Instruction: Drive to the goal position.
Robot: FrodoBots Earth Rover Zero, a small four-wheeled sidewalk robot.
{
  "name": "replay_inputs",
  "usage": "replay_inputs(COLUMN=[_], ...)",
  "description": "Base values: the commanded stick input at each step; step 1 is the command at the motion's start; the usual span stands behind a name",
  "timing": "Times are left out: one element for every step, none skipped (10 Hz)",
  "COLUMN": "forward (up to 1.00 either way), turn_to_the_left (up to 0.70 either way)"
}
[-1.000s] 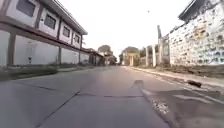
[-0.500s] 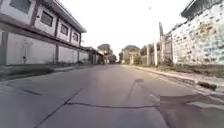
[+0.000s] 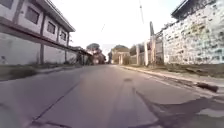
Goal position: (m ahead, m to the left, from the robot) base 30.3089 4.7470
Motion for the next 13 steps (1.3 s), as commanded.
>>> replay_inputs(forward=[1.00,1.00,1.00,1.00,1.00,1.00,1.00,1.00,1.00,1.00,1.00,1.00,1.00], turn_to_the_left=[0.00,0.00,0.00,0.00,0.00,0.00,0.00,0.00,0.00,0.00,0.00,0.00,0.00])
